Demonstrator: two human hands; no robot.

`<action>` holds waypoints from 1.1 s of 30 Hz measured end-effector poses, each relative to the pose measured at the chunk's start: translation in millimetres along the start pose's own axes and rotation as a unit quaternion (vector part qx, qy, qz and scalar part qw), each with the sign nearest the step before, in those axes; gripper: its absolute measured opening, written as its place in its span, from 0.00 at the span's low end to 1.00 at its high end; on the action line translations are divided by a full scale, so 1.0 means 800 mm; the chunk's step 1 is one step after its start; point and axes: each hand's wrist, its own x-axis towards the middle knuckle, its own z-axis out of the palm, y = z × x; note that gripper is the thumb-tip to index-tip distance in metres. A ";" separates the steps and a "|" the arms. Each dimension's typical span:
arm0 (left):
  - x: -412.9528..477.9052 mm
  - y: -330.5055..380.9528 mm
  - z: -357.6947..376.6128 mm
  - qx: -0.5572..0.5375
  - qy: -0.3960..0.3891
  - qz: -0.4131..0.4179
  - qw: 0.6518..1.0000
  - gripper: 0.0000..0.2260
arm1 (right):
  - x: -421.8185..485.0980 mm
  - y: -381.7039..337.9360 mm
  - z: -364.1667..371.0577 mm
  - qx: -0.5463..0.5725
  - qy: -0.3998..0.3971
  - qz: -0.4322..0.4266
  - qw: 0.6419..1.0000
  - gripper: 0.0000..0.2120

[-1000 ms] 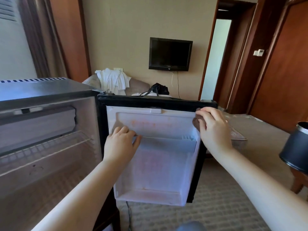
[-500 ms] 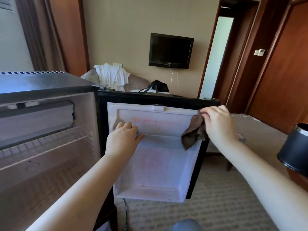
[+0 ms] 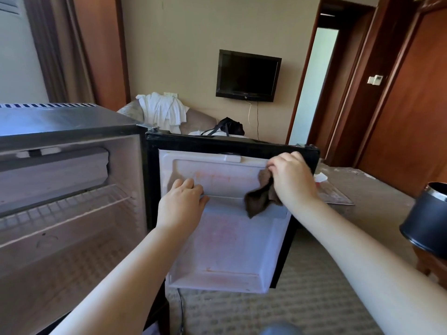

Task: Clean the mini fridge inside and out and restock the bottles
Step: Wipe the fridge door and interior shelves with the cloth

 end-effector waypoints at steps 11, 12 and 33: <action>-0.001 -0.006 0.007 0.021 0.051 0.036 0.998 0.07 | 0.018 -0.066 0.017 0.038 -0.004 -0.016 0.999 0.09; 0.000 -0.008 0.007 0.022 0.052 0.039 0.998 0.09 | 0.020 -0.070 0.020 0.038 -0.002 -0.018 0.999 0.08; -0.007 -0.053 0.002 -0.009 0.086 0.072 0.994 0.09 | 0.041 -0.147 0.064 0.130 0.137 -0.143 0.972 0.19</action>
